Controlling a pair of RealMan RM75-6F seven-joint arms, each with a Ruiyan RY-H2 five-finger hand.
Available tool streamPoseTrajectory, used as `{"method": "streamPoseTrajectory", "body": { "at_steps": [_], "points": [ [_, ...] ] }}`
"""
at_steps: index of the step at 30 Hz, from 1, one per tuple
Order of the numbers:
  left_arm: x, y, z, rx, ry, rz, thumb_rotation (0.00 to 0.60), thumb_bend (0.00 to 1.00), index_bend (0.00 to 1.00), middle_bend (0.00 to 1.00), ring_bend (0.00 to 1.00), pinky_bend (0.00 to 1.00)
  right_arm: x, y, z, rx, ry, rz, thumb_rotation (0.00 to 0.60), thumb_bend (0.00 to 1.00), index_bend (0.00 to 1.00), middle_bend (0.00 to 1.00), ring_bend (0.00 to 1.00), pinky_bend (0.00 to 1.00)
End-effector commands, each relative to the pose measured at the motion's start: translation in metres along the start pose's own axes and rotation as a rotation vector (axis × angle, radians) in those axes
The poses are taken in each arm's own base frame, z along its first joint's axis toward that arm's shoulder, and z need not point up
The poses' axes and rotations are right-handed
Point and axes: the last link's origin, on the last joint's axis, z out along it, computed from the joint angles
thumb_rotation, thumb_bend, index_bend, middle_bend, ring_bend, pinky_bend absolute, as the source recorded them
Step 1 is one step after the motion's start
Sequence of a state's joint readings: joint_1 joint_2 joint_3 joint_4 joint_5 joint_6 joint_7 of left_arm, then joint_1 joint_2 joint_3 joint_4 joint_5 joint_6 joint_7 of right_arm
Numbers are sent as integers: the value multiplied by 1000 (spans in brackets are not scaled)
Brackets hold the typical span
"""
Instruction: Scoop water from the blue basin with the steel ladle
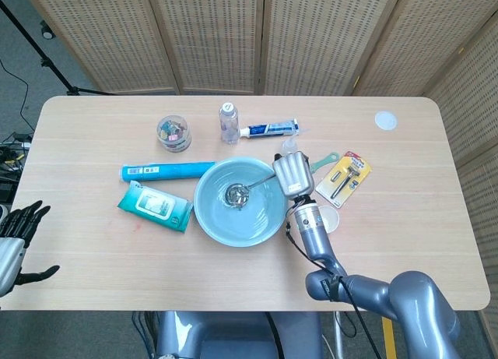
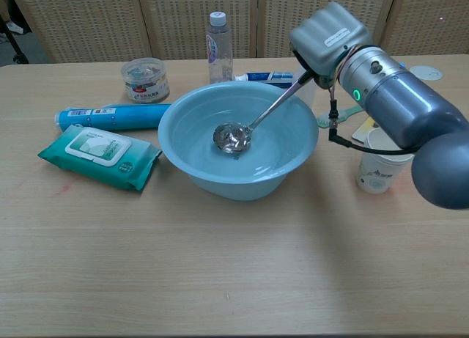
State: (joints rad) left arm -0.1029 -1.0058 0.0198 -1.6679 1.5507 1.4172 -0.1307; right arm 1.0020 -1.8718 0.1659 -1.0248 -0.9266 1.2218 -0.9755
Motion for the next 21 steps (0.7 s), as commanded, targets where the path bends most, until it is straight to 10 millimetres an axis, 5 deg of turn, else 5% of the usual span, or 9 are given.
{"method": "streamPoseTrajectory", "body": {
  "at_steps": [1,12,21],
  "points": [
    [0,0,0,1,2,-1,600,0,0,0,0,0,-6,-1,-3,14,-9,-28,600,1000,800,853,861,1000],
    [0,0,0,0,4,0,600,0,0,0,0,0,-12,-2,-24,79,-80,-116,600,1000,801,855,862,1000],
    [-2,2,-1,-4,-2,8,600,0,0,0,0,0,5,-2,-31,32,-220,66,600,1000,806,860,869,1000]
  ]
}}
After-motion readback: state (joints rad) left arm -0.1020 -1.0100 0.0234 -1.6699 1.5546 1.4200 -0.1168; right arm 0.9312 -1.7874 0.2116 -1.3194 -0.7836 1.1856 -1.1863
